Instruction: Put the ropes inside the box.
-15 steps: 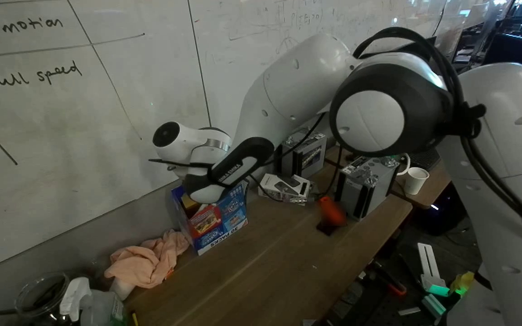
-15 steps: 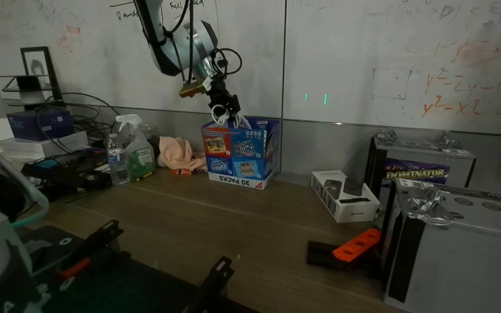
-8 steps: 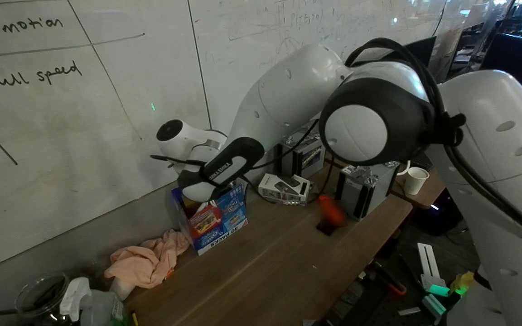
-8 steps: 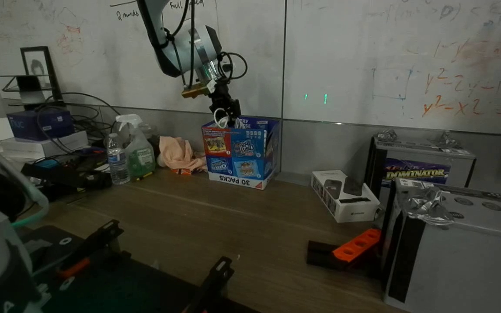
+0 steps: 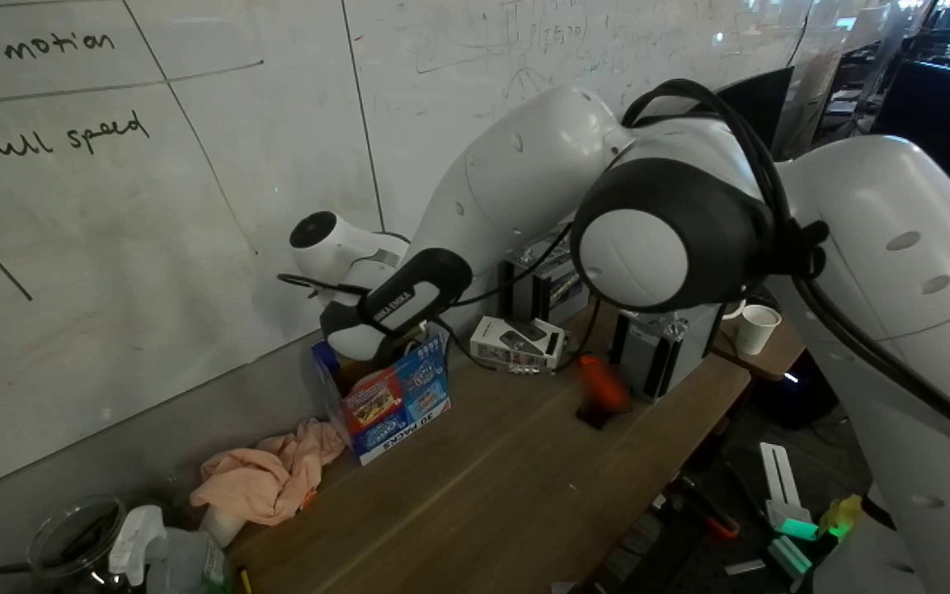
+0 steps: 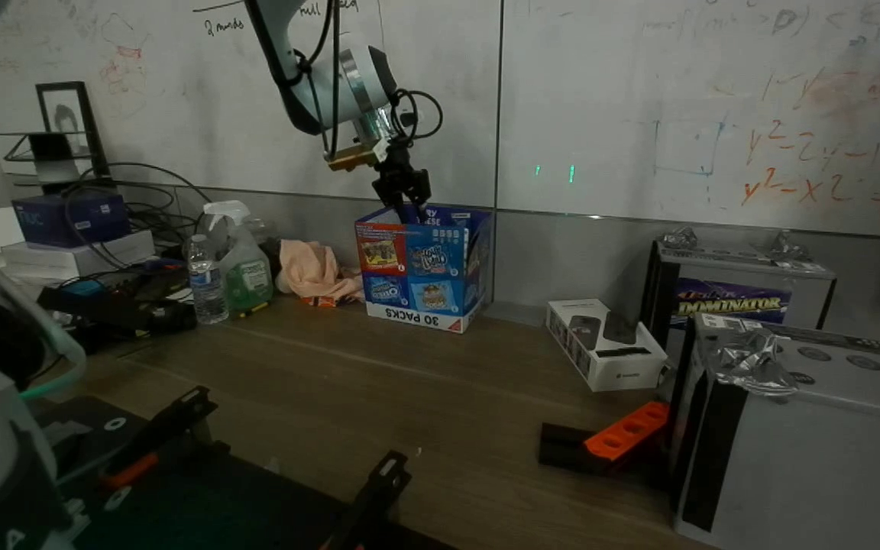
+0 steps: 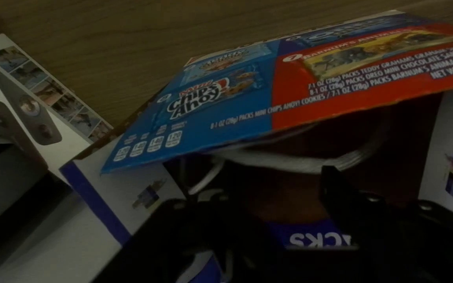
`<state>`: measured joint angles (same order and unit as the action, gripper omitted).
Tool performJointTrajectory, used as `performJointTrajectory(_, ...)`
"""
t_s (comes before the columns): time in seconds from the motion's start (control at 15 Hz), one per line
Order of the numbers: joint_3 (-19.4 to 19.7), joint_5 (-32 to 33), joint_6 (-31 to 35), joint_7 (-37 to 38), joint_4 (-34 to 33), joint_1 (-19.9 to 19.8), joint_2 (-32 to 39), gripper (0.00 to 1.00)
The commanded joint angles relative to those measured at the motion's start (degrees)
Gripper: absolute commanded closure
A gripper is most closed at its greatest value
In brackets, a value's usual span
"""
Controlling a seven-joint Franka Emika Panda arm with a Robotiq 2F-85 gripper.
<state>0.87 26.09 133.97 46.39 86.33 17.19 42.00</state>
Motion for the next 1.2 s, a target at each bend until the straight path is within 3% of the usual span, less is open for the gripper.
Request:
performJointTrajectory(0.0,3.2,-0.6,-3.0,-1.9,-1.8,1.9,-0.8,0.12)
performJointTrajectory(0.13,3.5,0.1,-6.0,-5.3,0.4,1.8,-3.9,0.0)
performJointTrajectory(0.6,-1.5,-5.4,-6.2,-33.1,17.2,-5.5,-23.8,0.0)
performJointTrajectory(0.87,-3.5,-15.3,-6.9,-48.3,26.8,-11.6,-35.2,0.0)
performJointTrajectory(1.13,-2.0,-26.7,-8.9,-62.2,36.1,-16.2,-46.3,0.0)
